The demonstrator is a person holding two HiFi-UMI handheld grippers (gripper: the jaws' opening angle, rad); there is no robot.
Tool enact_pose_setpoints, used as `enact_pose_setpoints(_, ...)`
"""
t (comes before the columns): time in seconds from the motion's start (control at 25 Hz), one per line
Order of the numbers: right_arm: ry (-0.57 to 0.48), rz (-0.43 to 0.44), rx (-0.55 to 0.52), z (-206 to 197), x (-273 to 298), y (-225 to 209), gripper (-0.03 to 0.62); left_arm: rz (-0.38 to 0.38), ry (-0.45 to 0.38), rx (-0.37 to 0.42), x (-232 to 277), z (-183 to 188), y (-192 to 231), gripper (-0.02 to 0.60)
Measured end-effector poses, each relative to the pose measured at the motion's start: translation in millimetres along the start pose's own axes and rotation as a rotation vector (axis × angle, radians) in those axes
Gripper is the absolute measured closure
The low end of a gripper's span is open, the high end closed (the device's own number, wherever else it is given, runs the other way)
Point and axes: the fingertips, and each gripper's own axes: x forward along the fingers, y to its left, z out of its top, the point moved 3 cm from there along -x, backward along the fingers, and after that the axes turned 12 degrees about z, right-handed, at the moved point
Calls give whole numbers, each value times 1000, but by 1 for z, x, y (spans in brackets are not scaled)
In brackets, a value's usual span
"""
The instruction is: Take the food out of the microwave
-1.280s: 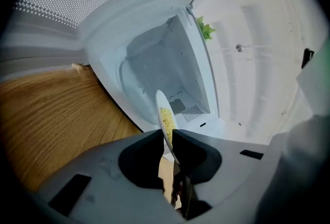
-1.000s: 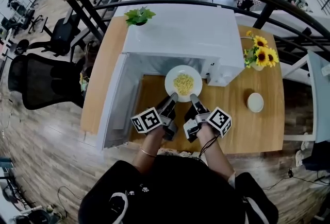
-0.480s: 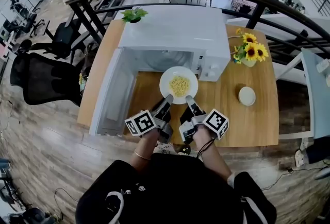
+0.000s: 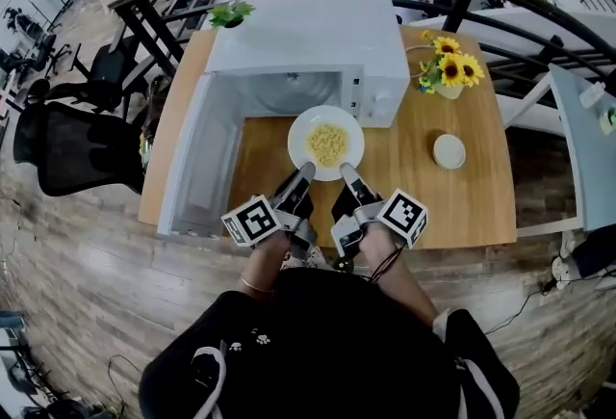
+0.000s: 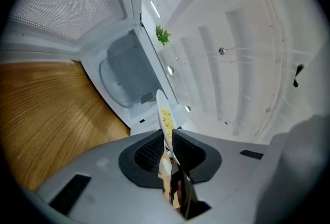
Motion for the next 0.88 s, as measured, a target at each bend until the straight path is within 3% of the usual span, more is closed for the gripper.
enact_pose_setpoints(0.88,-9,23,19,-3,-3,8,579,10,4,-10,-5,2,-8,532)
